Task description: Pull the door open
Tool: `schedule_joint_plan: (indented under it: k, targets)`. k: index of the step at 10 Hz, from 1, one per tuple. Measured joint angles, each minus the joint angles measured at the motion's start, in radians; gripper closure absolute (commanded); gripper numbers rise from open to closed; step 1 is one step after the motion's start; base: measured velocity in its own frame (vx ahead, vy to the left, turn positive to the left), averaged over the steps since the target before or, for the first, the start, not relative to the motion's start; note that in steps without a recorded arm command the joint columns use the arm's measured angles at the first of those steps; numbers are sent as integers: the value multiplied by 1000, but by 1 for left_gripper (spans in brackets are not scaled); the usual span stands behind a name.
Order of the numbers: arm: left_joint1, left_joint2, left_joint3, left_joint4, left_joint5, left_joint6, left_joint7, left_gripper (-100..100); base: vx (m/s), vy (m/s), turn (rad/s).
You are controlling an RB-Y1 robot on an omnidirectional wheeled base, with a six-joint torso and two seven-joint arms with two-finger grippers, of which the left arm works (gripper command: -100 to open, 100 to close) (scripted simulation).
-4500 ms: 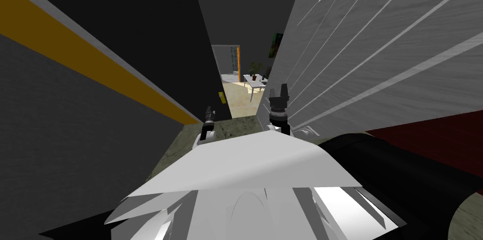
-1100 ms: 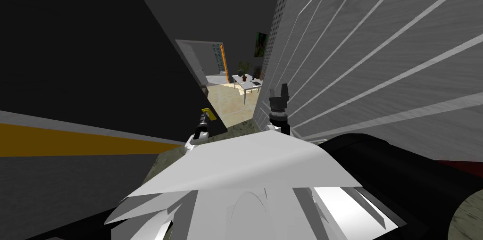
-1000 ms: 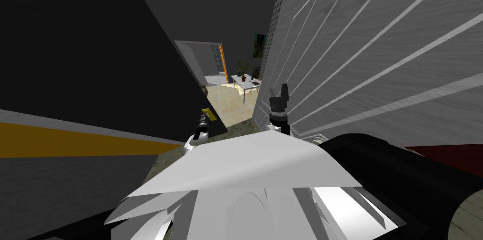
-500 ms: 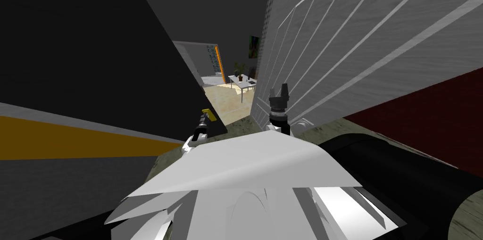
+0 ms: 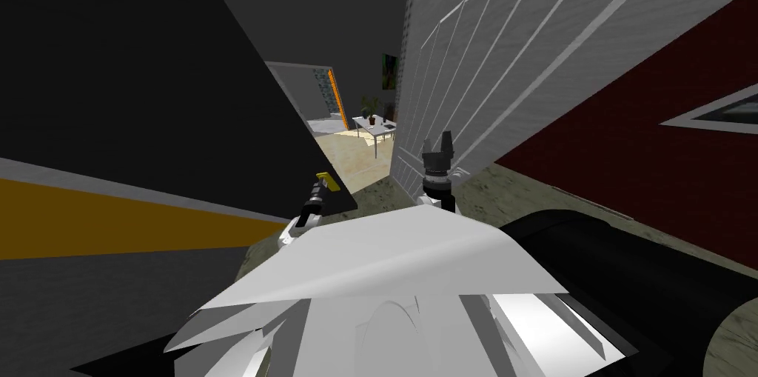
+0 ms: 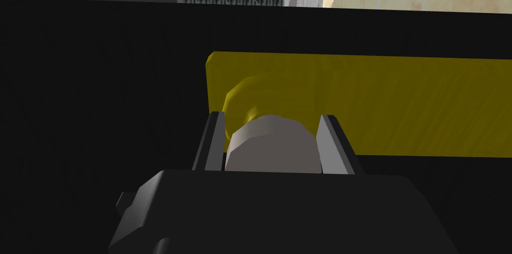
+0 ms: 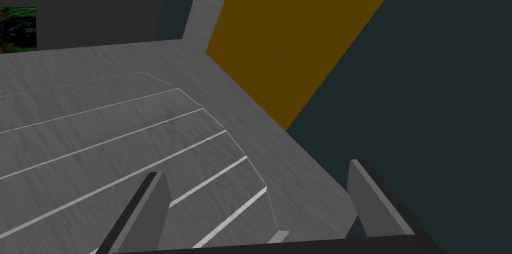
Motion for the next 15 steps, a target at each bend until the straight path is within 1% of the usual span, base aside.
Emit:
schedule_joint_plan:
  k: [2, 3, 4, 6, 9, 10, 11, 12, 15]
  targets:
    - [27, 25, -22, -15, 1, -18, 19, 100, -181, 70, -76]
    - [32, 24, -28, -14, 1, -18, 22, 100, -169, 55, -124]
    - [41, 35, -33, -18, 1, -25, 28, 100, -270, 122, -188]
    - [57, 68, -46, -29, 3, -54, 52, 100, -217, 93, -132]
    - [86, 109, -70, -34, 3, -96, 81, 100, -203, 103, -111]
    - [96, 119, -79, -37, 3, -108, 90, 100, -178, 88, -104]
    - [104, 129, -85, -42, 2, -117, 97, 100, -84, 30, -28]
    - [107, 129, -88, -42, 1, -118, 98, 100, -148, 78, -146]
    - [117, 160, -95, -41, 3, -152, 118, 100, -201, 89, -130]
